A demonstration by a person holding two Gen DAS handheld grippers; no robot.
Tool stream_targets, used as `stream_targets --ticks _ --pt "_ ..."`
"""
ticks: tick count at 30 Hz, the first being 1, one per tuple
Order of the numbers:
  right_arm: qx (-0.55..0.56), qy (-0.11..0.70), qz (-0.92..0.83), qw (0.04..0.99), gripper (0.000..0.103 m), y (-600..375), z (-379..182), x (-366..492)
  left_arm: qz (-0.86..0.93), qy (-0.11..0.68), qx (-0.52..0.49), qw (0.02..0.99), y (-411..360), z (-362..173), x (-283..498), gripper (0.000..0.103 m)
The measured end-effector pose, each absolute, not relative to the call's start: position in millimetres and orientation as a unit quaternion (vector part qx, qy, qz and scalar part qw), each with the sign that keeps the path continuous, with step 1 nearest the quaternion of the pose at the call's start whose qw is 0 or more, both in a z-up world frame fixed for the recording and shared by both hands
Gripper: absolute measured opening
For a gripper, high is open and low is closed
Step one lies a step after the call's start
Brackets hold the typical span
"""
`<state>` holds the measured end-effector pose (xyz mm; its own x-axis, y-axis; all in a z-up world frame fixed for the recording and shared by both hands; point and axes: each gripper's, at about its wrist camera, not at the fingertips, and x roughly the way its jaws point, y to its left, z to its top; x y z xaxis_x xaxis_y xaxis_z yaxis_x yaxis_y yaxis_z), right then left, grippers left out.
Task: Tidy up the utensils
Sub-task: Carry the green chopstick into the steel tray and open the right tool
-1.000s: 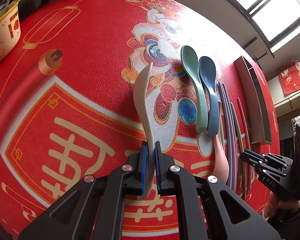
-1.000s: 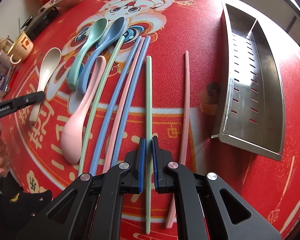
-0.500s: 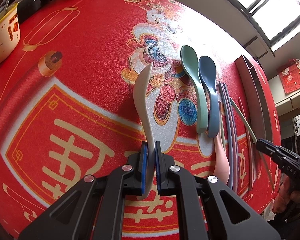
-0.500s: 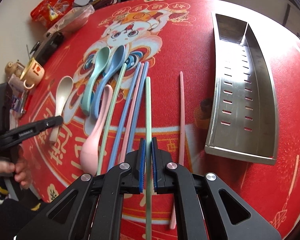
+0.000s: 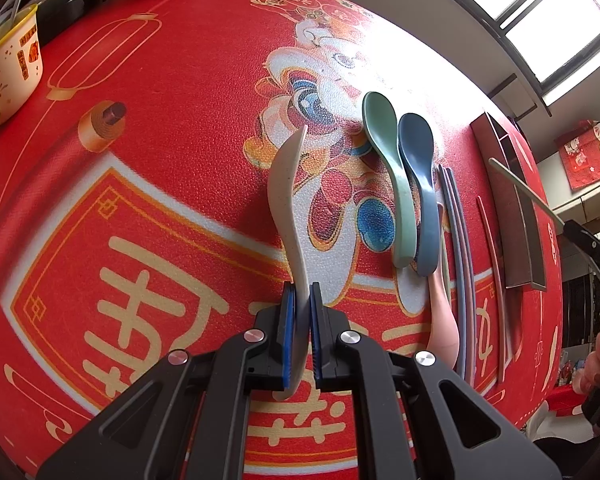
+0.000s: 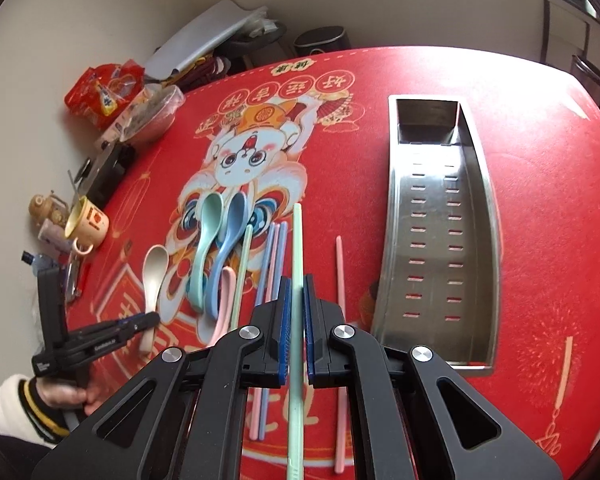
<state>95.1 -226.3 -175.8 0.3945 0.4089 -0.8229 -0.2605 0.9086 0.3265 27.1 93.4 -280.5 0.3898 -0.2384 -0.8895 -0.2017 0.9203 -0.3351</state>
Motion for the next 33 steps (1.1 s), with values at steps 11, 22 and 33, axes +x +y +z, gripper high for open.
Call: stream_targets --ticks 11,22,33 --pt "0.081 0.515 0.082 0.850 0.006 -275.4 -200.1 185.3 -0.011 0.552 -0.200 0.810 92.9 -280.6 26.7 0.009" --pt "0.143 0.572 0.087 0.803 0.006 -262.2 -247.9 202.3 -0.011 0.551 -0.201 0.810 92.8 -280.8 26.3 0.009" --pt "0.156 0.595 0.099 0.782 0.006 -259.9 -269.7 191.6 -0.008 0.552 -0.196 0.811 90.5 -281.2 26.0 0.009"
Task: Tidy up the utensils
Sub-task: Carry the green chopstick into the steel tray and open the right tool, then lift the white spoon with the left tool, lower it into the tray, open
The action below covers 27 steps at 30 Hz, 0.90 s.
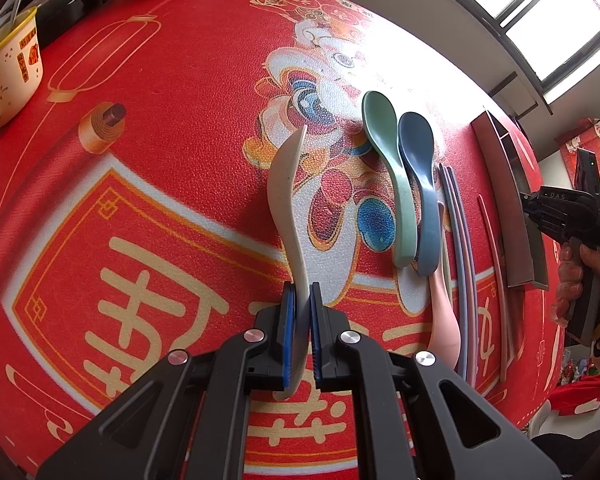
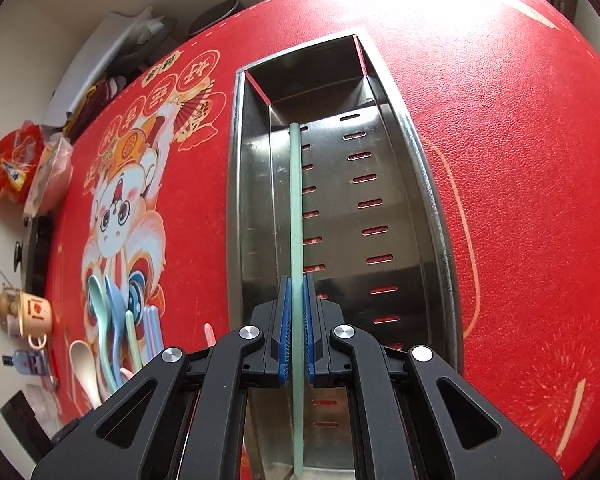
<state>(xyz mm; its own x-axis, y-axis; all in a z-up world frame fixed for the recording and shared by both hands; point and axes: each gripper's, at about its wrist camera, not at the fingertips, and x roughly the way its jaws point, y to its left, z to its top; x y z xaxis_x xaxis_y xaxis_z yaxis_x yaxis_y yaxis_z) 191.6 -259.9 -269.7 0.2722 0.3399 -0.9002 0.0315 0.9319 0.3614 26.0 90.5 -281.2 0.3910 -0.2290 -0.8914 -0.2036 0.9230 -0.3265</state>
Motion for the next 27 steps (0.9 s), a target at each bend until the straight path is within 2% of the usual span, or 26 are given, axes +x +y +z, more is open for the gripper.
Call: stream_targets --ticks 7,15,18,20,21,22,24,27 --pt "0.150 0.598 0.095 0.781 0.008 -260.3 -266.2 187.0 -0.008 0.552 -0.197 0.810 89.1 -281.1 25.6 0.009" --pt "0.099 0.572 0.071 0.811 0.008 -261.4 -236.4 159.2 -0.012 0.551 -0.210 0.808 95.2 -281.5 25.3 0.007" --pt "0.122 0.557 0.064 0.819 0.010 -266.5 -227.1 144.2 -0.014 0.551 -0.215 0.806 99.1 -281.4 24.2 0.006" --pt "0.138 0.550 0.060 0.822 0.026 -268.2 -223.4 134.5 -0.015 0.553 -0.217 0.804 101.2 -280.4 24.2 0.006" --pt "0.137 0.543 0.059 0.826 0.046 -267.7 -220.6 129.2 -0.017 0.553 -0.218 0.804 101.3 -279.3 24.0 0.006" --pt "0.130 0.536 0.059 0.832 0.052 -266.0 -217.6 124.5 -0.019 0.552 -0.217 0.805 101.5 -277.7 23.9 0.006" --pt "0.110 0.532 0.072 0.837 0.052 -261.2 -213.7 118.3 -0.023 0.548 -0.215 0.808 100.1 -272.6 23.7 0.006" --pt "0.097 0.523 0.080 0.843 0.059 -259.8 -208.1 110.0 -0.029 0.542 -0.214 0.812 99.4 -262.9 23.9 0.006"
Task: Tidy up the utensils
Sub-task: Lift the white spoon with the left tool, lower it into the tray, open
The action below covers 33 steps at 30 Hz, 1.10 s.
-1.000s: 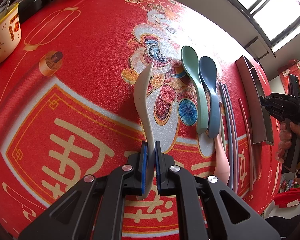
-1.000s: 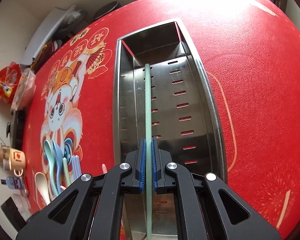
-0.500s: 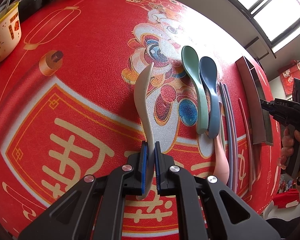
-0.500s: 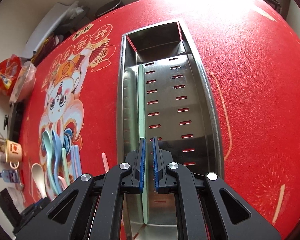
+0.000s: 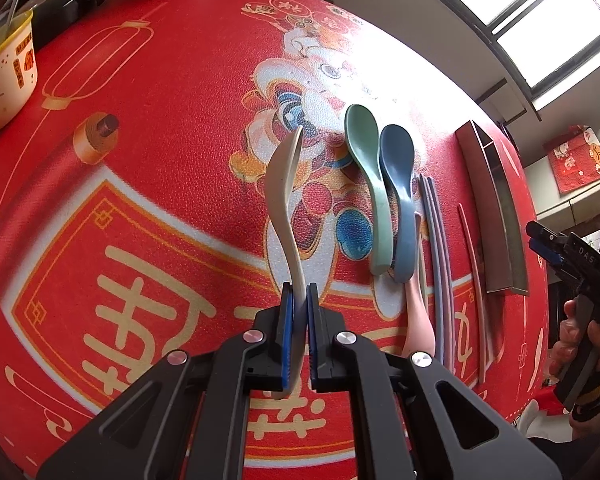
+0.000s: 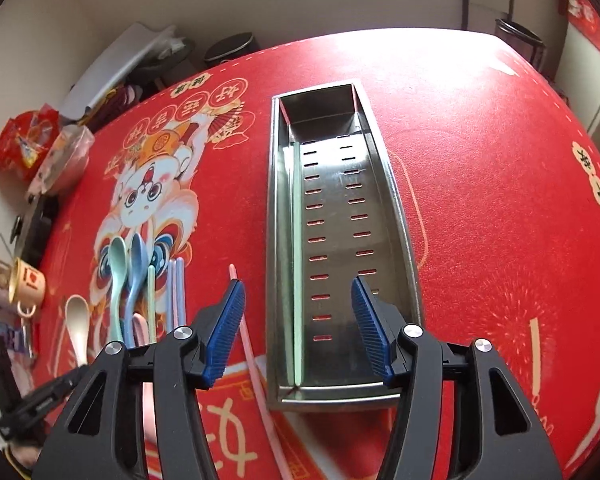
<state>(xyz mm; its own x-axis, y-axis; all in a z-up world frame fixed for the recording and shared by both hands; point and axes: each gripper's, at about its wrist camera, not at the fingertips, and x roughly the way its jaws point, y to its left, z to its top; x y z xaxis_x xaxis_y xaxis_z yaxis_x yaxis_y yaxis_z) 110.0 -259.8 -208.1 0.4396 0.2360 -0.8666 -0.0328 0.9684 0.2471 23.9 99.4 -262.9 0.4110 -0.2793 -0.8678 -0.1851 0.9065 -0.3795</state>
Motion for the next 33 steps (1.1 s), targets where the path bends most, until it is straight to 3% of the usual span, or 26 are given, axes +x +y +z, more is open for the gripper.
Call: stream_targets --ticks 5,6,7,8,23,33 --pt "0.098 0.517 0.100 0.844 0.070 -263.8 -203.8 101.7 -0.048 0.536 -0.219 0.814 92.4 -245.9 27.6 0.006" --pt "0.093 0.517 0.097 0.845 0.075 -264.4 -203.6 100.4 -0.053 0.535 -0.218 0.814 89.2 -242.8 29.0 0.006" --pt "0.091 0.514 0.094 0.848 0.087 -265.3 -203.2 98.2 -0.059 0.535 -0.217 0.814 84.5 -239.6 30.9 0.006" --pt "0.092 0.509 0.094 0.851 0.088 -267.3 -202.0 96.3 -0.065 0.534 -0.217 0.815 79.3 -236.6 32.6 0.006" --pt "0.127 0.487 0.049 0.863 0.088 -334.7 -197.5 78.1 -0.201 0.539 -0.171 0.800 -74.0 -205.3 102.1 0.006" --pt "0.150 0.479 0.012 0.865 0.088 -386.7 -197.6 63.7 -0.221 0.586 -0.153 0.765 -177.4 -239.5 161.3 0.006"
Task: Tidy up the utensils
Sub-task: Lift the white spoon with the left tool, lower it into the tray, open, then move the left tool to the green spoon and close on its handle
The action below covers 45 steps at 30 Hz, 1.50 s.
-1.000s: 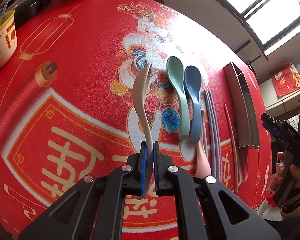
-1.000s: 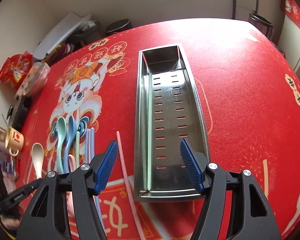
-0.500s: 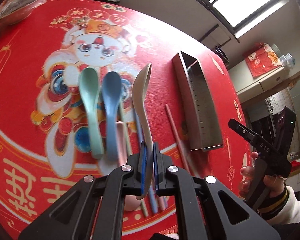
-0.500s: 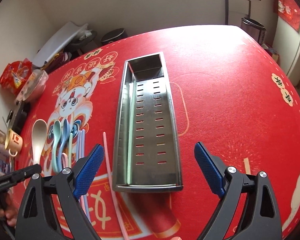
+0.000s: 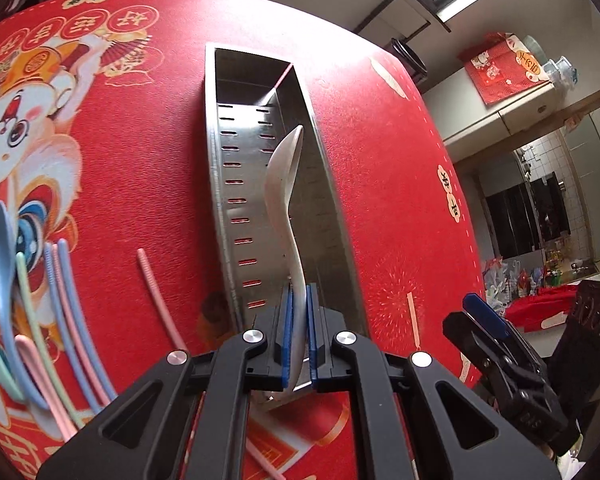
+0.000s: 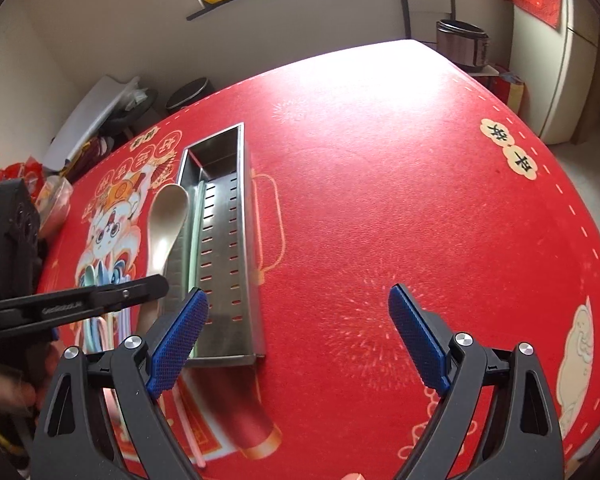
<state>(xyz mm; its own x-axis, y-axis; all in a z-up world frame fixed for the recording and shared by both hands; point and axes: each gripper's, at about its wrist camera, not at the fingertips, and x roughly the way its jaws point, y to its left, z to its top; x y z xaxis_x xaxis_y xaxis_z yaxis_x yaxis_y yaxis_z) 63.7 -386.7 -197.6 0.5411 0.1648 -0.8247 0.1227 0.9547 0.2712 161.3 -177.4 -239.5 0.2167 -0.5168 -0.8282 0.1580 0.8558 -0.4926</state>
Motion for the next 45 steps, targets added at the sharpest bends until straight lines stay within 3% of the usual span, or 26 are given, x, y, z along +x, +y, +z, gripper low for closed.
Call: stream_targets --ticks 11,23,27,34,37,40,42,45 --pt "0.168 0.483 -0.019 0.859 0.088 -425.7 -205.0 50.9 -0.196 0.619 -0.148 0.746 -207.4 -273.9 180.4 0.006" --pt "0.166 0.488 -0.016 0.857 0.088 -426.2 -207.5 52.3 -0.212 0.626 -0.150 0.736 -215.5 -277.4 176.8 0.008" --pt "0.162 0.489 -0.009 0.857 0.088 -418.0 -206.9 55.0 -0.225 0.623 -0.144 0.736 -214.4 -273.1 174.6 0.024" --pt "0.157 0.487 0.002 0.859 0.088 -402.2 -202.9 57.4 -0.232 0.600 -0.133 0.754 -199.4 -253.6 166.3 0.035" --pt "0.144 0.481 0.002 0.865 0.088 -390.2 -199.4 57.2 -0.236 0.577 -0.122 0.772 -185.1 -237.7 155.8 0.046" --pt "0.115 0.462 0.014 0.879 0.088 -371.6 -191.7 56.7 -0.229 0.552 -0.102 0.795 -164.6 -222.8 141.8 0.060" --pt "0.111 0.454 0.027 0.883 0.088 -360.9 -188.0 57.9 -0.219 0.538 -0.084 0.810 -149.9 -214.8 130.9 0.076" --pt "0.115 0.454 0.048 0.882 0.088 -345.3 -186.7 61.5 -0.190 0.520 -0.059 0.830 -122.6 -206.3 114.0 0.088"
